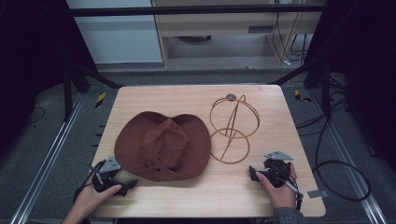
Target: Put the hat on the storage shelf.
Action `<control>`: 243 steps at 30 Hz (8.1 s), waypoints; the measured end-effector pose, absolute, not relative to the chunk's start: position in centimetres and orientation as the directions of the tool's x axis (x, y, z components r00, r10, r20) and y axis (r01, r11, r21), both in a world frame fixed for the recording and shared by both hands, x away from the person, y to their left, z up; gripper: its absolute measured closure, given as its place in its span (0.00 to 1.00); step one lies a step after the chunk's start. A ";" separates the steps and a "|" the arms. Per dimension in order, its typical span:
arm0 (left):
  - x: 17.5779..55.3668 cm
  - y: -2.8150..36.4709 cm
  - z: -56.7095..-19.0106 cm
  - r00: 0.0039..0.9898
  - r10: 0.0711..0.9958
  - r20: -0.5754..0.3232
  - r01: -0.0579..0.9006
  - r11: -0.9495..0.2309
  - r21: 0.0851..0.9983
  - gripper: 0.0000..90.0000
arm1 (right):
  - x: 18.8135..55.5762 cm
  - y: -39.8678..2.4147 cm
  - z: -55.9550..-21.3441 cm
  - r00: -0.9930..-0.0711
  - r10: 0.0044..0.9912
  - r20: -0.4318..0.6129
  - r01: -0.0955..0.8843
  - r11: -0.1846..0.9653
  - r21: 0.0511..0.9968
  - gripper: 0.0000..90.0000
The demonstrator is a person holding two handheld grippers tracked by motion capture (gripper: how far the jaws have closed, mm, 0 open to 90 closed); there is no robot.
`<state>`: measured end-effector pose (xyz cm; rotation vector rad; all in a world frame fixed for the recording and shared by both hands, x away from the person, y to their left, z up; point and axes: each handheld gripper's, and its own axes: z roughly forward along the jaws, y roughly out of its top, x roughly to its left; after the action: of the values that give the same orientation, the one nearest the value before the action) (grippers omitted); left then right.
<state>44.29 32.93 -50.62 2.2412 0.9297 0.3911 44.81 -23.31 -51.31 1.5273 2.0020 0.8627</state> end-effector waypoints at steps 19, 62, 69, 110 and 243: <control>42.1 33.8 -47.5 0.716 0.697 -0.036 0.462 -0.434 0.774 0.03 | 44.8 -23.3 -51.3 -0.265 0.964 0.002 0.665 0.181 0.725 0.00; 50.2 25.4 -36.5 0.821 0.571 0.014 0.417 -0.616 0.669 0.06 | 44.9 -23.2 -51.3 -0.258 0.966 -0.002 0.664 0.179 0.726 0.00; 52.2 24.2 -35.4 0.825 0.566 0.010 0.430 -0.638 0.638 0.05 | 45.0 -23.2 -51.3 -0.259 0.966 -0.002 0.664 0.179 0.726 0.00; 55.6 18.1 -38.8 0.819 0.568 0.080 0.461 -0.734 0.499 0.27 | 44.9 -23.1 -51.3 -0.256 0.967 0.002 0.667 0.174 0.725 0.00; 45.3 24.7 -22.2 0.822 0.506 0.262 0.169 -0.656 0.735 0.98 | 45.0 -23.4 -51.3 -0.251 0.968 0.003 0.667 0.171 0.725 0.00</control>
<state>45.33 24.71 -22.22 2.2623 0.4921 0.5881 44.95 -23.42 -51.31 1.5394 1.9876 0.8566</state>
